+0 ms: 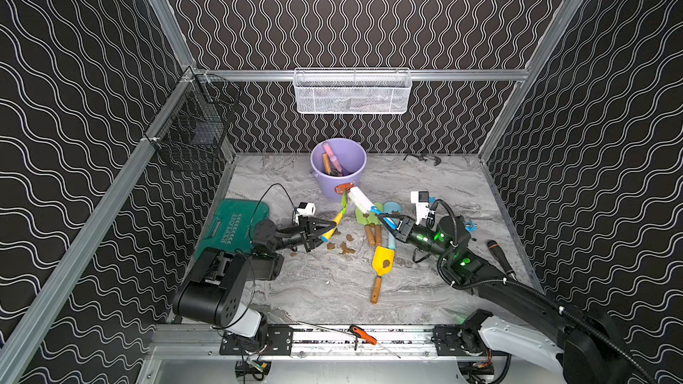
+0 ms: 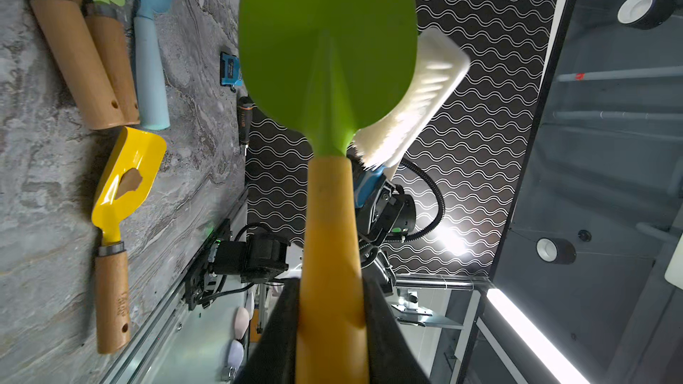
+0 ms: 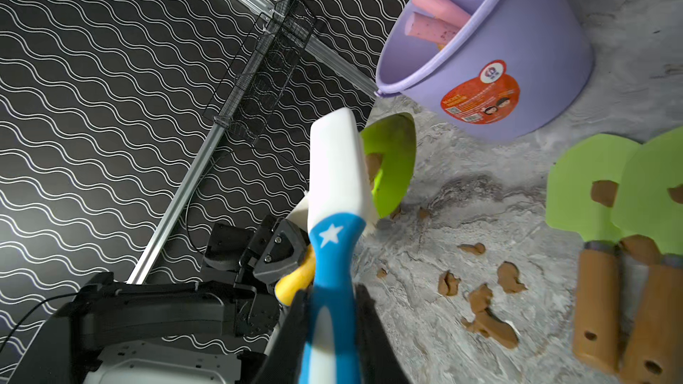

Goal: Brush the soil off the hand trowel and place it into the bucket
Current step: Brush off the soil from the hand trowel.

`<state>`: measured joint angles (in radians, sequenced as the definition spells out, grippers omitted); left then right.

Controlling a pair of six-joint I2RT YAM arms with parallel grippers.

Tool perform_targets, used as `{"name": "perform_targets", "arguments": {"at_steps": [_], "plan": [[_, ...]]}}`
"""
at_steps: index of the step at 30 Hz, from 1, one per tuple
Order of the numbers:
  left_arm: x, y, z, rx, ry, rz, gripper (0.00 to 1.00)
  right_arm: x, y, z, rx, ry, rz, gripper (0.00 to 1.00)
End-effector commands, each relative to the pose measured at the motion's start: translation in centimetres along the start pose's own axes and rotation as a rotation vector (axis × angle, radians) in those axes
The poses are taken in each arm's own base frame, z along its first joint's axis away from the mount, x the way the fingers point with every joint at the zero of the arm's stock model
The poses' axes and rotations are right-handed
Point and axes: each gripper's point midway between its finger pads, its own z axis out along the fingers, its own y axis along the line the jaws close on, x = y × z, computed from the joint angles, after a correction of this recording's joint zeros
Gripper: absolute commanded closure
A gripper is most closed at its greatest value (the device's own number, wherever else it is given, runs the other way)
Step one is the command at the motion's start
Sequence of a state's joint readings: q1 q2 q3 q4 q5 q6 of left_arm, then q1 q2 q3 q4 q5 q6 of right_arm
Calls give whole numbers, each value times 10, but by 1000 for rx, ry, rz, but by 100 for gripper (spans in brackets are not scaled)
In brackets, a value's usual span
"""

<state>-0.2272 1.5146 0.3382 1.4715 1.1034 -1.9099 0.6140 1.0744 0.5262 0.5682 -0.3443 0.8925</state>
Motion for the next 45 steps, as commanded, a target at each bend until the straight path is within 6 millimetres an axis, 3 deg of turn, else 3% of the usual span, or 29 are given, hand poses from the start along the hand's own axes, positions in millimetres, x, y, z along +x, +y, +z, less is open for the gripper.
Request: {"name": "perform_targets", "arguments": {"at_steps": [1,8,13,19,24,30,32,33,36,38,40,45], "plan": [[5,-8,-1,26,12,51,100,-7,17,6,-68,-5,-13,100],[4,-8,-1,25,14,49,100,2,3,9,-50,8,19,100],[3,-11,0,29,17,52,100,19,-14,13,-31,62,60,100],[1,-14,1,31,21,56,100,41,-47,-2,48,68,125,100],[0,-8,-1,14,24,53,100,29,-41,-10,79,28,77,100],[3,-1,-1,-39,35,56,100,17,-29,-6,92,31,21,100],[8,19,-5,-159,50,68,100,7,-16,-7,72,9,-18,100],[15,40,-14,-312,49,71,100,1,-8,-8,69,-3,-40,100],[23,71,-63,-1040,114,394,100,-16,11,-14,65,-48,-98,100],[18,74,-85,-1270,140,475,100,-18,21,-13,48,-43,-129,100],[13,69,-91,-1335,126,521,100,-16,23,-7,71,-5,-148,100],[12,56,-81,-1414,138,640,100,11,18,16,146,137,-184,100]]}}
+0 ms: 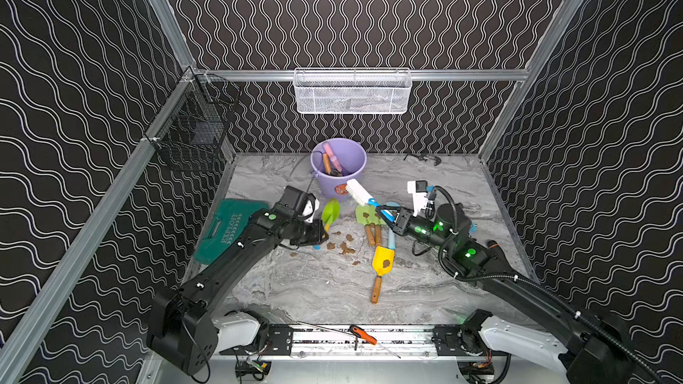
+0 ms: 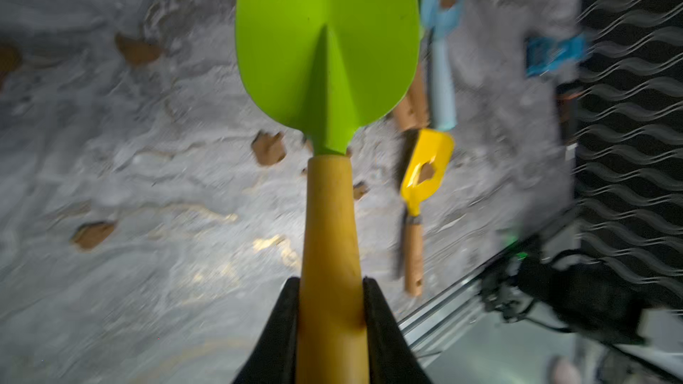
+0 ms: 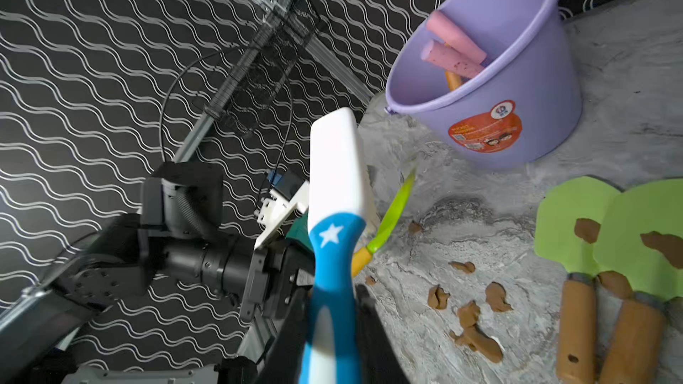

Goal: Brush the soil off the hand trowel and place it into the bucket
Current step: Brush off the soil from the hand trowel.

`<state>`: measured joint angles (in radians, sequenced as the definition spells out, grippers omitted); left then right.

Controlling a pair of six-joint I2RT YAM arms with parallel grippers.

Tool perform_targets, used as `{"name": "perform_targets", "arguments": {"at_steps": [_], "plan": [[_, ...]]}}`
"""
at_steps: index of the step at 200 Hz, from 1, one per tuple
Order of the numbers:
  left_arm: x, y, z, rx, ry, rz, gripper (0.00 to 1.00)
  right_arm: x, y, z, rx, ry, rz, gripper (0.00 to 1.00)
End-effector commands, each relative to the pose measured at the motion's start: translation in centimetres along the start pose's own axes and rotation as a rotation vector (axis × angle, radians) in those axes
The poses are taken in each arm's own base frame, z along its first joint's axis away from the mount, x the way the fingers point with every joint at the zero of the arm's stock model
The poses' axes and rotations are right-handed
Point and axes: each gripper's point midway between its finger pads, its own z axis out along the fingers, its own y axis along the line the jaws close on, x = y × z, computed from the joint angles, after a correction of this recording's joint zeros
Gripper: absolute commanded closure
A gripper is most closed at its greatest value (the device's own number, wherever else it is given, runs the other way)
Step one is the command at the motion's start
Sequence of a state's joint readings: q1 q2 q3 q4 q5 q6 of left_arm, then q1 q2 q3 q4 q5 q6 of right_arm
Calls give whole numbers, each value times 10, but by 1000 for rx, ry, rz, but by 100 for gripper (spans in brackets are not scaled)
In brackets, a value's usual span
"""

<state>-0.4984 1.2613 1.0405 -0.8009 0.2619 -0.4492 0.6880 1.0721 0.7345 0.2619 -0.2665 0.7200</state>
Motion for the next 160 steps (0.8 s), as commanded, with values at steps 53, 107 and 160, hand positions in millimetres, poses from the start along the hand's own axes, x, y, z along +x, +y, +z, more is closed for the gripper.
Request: {"name": "perform_targets", "arguments": {"at_steps": [53,107,160], "plan": [[19,25,-10,-283,89,225,100,72,-11,44,107,275,-79,100],[12,12,-19,-275,58,270,100,86,-52,56,258,317,-89,100],[3,7,-16,-279,66,296,100,40,-75,26,369,181,-129,100]]}}
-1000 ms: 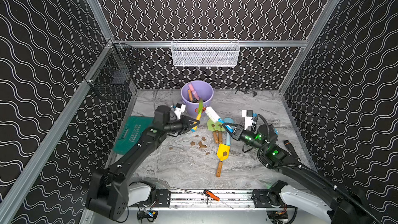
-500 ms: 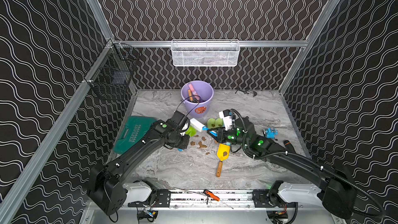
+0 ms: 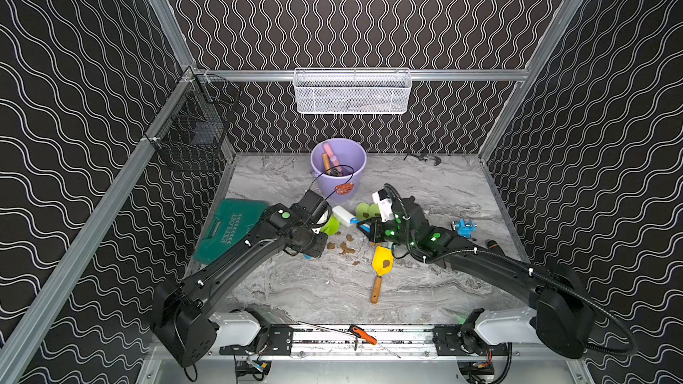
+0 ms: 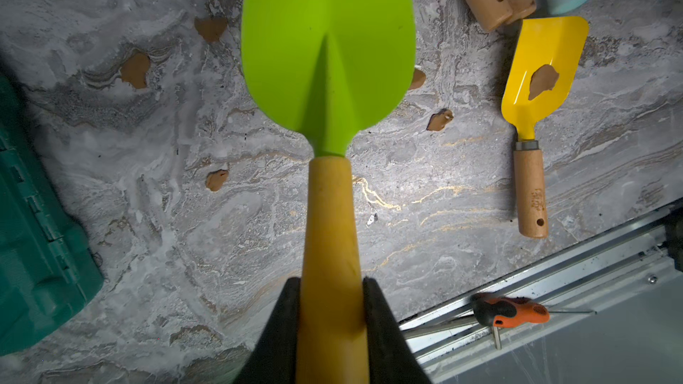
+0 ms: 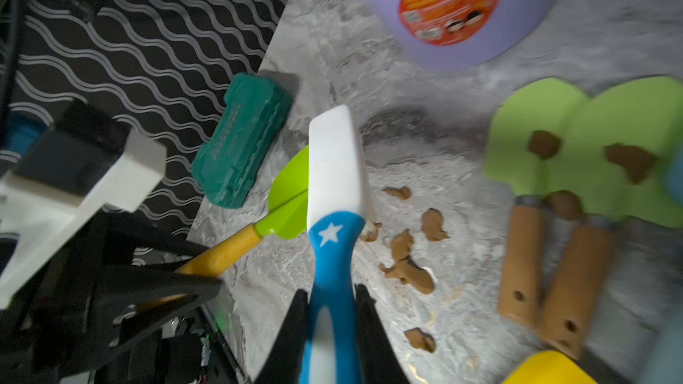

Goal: Brush the soil off the hand trowel and place it into the bucket
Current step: Brush off the soil from the hand trowel, then place the hand trowel in the bucket.

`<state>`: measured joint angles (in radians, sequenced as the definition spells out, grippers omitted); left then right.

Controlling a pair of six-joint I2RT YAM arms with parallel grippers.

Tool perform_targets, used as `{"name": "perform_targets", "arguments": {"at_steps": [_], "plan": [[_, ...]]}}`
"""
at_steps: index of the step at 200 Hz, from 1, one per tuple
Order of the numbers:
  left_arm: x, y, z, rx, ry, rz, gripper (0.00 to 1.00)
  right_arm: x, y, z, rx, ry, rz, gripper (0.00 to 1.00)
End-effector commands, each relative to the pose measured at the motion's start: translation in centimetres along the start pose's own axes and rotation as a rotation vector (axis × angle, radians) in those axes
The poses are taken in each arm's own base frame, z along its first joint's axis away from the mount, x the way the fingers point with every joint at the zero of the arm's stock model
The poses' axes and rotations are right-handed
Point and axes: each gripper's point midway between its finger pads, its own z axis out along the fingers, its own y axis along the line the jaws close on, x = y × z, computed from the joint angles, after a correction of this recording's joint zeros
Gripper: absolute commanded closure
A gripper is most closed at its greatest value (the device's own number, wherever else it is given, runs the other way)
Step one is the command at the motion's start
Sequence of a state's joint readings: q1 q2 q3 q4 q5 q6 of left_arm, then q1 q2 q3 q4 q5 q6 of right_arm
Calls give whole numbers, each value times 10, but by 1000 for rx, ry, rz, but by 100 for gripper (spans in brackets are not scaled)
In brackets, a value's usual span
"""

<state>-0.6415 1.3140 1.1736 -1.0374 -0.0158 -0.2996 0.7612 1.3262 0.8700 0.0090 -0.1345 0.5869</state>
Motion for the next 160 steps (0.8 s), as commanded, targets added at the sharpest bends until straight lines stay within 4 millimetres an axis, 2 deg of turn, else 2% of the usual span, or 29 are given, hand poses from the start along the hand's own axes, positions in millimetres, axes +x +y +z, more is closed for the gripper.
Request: {"name": "perform_targets", "arguments": {"at_steps": [1,26,69,106,160], "plan": [[-14,0,-2,-15,-25,33,100,-12,-19,-18,89,-59,-29,100],[-32,-6,-4,-7,-48,53,100,-19,-26,-44,130,-108,-33,100],[-66,-7,-16,-46,-80,86,100,1,-42,-75,147,-138,35,100],[-104,5,-36,-124,-148,88,100,10,-52,-91,158,-179,55,100],[-164,15,-45,-159,-194,72,100,6,-60,-103,179,-233,37,100]]}}
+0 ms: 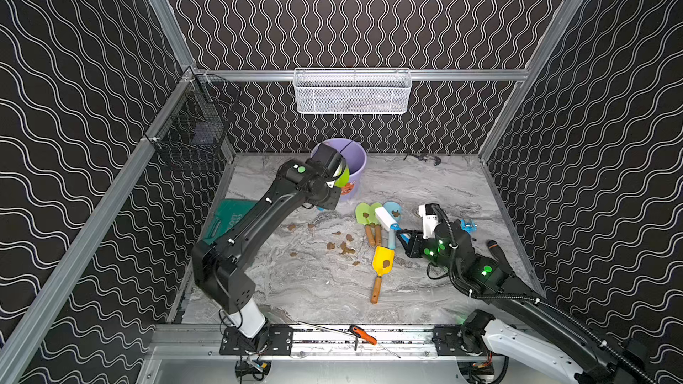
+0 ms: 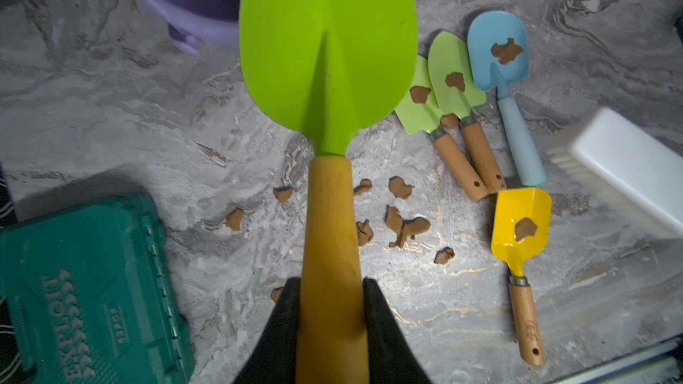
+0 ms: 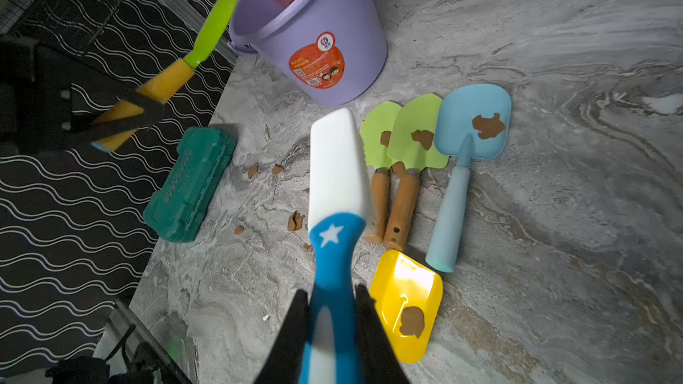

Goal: Brush the soil off the hand trowel and place it into the bucket
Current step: Place the hand trowel in the bucket.

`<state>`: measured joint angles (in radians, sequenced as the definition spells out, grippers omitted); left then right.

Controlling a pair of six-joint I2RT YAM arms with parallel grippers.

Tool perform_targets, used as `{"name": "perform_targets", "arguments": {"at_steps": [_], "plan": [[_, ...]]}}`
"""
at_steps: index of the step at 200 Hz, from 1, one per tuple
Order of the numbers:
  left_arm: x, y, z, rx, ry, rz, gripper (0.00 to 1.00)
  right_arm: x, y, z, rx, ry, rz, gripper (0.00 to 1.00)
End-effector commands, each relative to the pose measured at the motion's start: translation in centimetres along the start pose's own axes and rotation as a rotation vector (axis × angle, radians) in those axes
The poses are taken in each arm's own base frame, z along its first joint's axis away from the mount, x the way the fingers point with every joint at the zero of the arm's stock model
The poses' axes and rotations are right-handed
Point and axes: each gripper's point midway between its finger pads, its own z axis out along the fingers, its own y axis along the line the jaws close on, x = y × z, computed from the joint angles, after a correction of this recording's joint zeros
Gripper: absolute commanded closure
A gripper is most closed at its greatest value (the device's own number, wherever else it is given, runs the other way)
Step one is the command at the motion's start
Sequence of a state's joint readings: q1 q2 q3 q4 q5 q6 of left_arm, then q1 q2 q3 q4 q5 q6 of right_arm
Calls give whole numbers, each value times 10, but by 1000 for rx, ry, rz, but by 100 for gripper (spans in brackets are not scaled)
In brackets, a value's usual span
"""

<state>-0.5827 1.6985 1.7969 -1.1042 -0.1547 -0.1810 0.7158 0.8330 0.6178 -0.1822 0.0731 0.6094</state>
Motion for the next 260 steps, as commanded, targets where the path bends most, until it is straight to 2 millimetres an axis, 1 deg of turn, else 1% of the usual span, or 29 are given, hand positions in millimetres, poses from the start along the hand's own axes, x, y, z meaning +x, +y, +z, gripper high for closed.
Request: {"name": "perform_targets", "arguments": {"at_steps": [1,25,50,70,96,119,138,145,158,177,204,242,260], "plan": [[-15,8,0,-34,2,26,100,-6,-6,-2,17,-42,-4,100],[-33,14,9,-46,5,27,100,-7,-10,-2,28,-39,-10,100],[-47,26,31,-71,26,16,100,-7,-13,0,32,-35,-8,100],[-56,30,50,-67,37,17,100,-7,-14,1,31,-34,-2,100],[-70,36,61,-78,20,10,100,-7,-15,4,27,-31,6,100],[-78,40,73,-75,22,6,100,-5,-14,6,22,-22,6,100],[-80,37,79,-65,22,12,100,-5,-14,8,22,-17,4,100],[-81,36,80,-59,19,11,100,-6,-14,8,20,-18,2,100],[-82,35,82,-53,17,10,91,-7,-14,8,22,-19,2,100],[-83,34,83,-50,17,10,85,-8,-13,9,17,-21,2,100],[-85,34,79,-49,8,11,71,-9,-11,10,10,-24,0,100],[-92,37,69,-61,-20,7,64,-11,-10,9,3,-29,-5,100],[-97,38,60,-60,-42,1,64,-14,-9,8,0,-33,-9,100]]}}
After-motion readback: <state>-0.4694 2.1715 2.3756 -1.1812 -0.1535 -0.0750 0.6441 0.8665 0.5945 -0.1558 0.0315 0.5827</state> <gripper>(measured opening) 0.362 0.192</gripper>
